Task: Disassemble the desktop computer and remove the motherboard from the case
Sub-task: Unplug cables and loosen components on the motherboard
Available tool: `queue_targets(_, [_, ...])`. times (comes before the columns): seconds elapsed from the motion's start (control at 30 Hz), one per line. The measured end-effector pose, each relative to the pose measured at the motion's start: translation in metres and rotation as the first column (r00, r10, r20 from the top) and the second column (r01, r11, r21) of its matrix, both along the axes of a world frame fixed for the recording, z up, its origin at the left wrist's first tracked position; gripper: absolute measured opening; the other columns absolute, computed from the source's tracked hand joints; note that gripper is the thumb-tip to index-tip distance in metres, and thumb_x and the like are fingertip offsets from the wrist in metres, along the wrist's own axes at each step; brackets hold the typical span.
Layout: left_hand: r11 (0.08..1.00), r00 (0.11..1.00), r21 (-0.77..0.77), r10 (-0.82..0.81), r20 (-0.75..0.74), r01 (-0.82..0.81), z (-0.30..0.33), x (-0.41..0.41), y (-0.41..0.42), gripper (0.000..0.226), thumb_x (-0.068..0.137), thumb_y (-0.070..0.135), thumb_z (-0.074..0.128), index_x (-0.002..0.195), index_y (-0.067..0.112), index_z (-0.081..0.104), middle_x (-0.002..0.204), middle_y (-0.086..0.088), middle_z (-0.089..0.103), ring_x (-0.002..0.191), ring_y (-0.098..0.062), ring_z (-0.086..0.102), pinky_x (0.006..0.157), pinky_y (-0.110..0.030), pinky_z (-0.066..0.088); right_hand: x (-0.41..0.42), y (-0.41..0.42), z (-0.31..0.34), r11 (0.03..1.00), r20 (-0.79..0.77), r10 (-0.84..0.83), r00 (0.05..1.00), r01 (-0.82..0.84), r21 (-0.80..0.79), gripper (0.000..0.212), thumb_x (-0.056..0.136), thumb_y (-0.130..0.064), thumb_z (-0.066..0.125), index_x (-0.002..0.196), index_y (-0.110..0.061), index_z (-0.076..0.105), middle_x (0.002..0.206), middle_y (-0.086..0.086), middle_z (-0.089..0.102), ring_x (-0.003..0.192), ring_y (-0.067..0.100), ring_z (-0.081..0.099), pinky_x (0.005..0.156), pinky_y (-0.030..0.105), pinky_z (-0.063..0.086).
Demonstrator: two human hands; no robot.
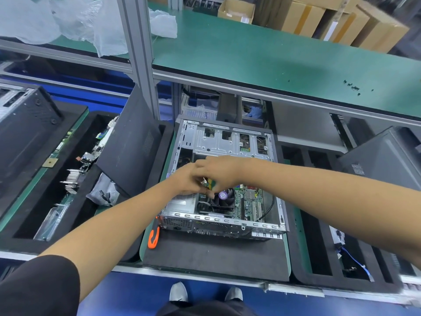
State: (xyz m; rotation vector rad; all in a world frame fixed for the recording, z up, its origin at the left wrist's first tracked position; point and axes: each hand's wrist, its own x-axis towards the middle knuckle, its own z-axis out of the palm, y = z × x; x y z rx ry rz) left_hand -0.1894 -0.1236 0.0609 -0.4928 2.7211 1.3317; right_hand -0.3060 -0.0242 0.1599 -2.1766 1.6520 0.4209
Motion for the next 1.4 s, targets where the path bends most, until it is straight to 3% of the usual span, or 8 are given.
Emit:
queue_targets(0.2, [0.977,0.997,-0.199,0.078,0.009,-0.075,-0.001,0.003,0.004,0.054,0.045,0.082,0.081,0.070,0.043,0.054,0.060,0.025,0.055,0.062,0.009,0.053,0.051,-0.011,0.032,0.000,0.001,-0.007,0.982,-0.064,-0.185,0.981,0.183,-0.037,0.019,0.094,-0.037,0.054,0.098,-0.028,0.039,0.084,0.000,0.060,0.074,0.024,0.058,0.055,0.032,0.036])
queue_targets(0.4, [0.997,0.993,0.076,-0.015,-0.115,0.024,0.012,0.007,0.002,0.043,0.057,0.035,0.097,0.093,0.027,0.074,0.089,0.012,0.071,0.090,-0.011,0.066,0.081,-0.030,0.054,-0.005,0.001,-0.002,0.998,-0.009,-0.066,0.998,0.066,-0.007,0.024,0.094,-0.021,0.059,0.118,-0.017,0.056,0.102,0.004,0.053,0.085,0.020,0.051,0.057,0.031,0.028])
queue_targets(0.53, [0.995,0.999,0.098,0.001,0.052,-0.006,0.016,0.003,-0.001,0.043,0.067,0.027,0.093,0.101,0.016,0.070,0.097,-0.003,0.073,0.096,-0.025,0.067,0.091,-0.047,0.054,-0.004,-0.001,0.000,0.998,0.022,0.002,1.000,-0.004,0.058,0.023,0.089,-0.010,0.061,0.111,-0.014,0.057,0.100,-0.003,0.041,0.076,0.014,0.043,0.055,0.029,0.027])
queue_targets(0.63, [0.992,0.999,0.128,-0.025,0.042,0.020,0.015,0.005,-0.002,0.040,0.068,0.026,0.092,0.101,0.020,0.070,0.097,-0.001,0.071,0.096,-0.023,0.067,0.090,-0.043,0.055,0.001,-0.004,-0.002,0.999,0.093,-0.022,0.995,0.018,0.050,0.022,0.083,-0.031,0.063,0.100,-0.017,0.057,0.083,-0.002,0.054,0.052,0.005,0.040,0.055,0.026,0.031])
queue_targets(0.83, [0.991,0.999,0.132,0.021,0.032,-0.025,-0.005,0.009,-0.002,0.030,0.073,0.024,0.089,0.090,0.008,0.070,0.092,-0.015,0.067,0.075,-0.001,0.064,0.073,-0.026,0.056,0.006,-0.009,-0.002,0.997,0.036,0.060,0.998,-0.062,0.045,0.045,0.097,-0.025,0.061,0.139,-0.012,0.054,0.092,-0.014,0.026,0.076,0.006,0.028,0.072,0.028,0.029])
queue_targets(0.97, [0.996,0.993,-0.090,0.041,0.111,-0.031,-0.005,0.004,-0.002,0.069,0.050,0.063,0.092,0.105,0.033,0.064,0.100,0.020,0.060,0.089,0.002,0.056,0.075,-0.017,0.046,0.010,-0.001,0.007,0.985,-0.066,0.172,0.983,-0.170,0.028,0.040,0.088,-0.002,0.062,0.123,-0.019,0.050,0.110,-0.004,0.043,0.092,0.018,0.032,0.068,0.034,0.035])
queue_targets(1.13, [0.963,0.984,-0.245,-0.077,0.158,0.115,0.000,-0.007,0.002,0.094,0.053,0.073,0.084,0.132,0.031,0.056,0.114,0.016,0.050,0.104,-0.011,0.047,0.086,-0.024,0.044,0.015,0.001,-0.001,0.991,-0.072,0.038,0.997,-0.047,-0.126,0.035,0.094,-0.042,0.059,0.118,-0.021,0.045,0.110,-0.002,0.046,0.093,0.020,0.042,0.062,0.034,0.036])
queue_targets(1.4, [0.998,0.999,-0.060,0.008,0.038,-0.006,0.000,0.002,0.001,0.053,0.049,0.060,0.093,0.088,0.030,0.073,0.084,0.013,0.072,0.088,-0.008,0.066,0.083,-0.034,0.056,0.012,-0.003,-0.002,0.979,-0.161,-0.205,0.965,0.205,-0.019,0.026,0.103,-0.035,0.044,0.121,-0.017,0.053,0.074,-0.005,0.051,0.063,0.012,0.045,0.052,0.030,0.028])
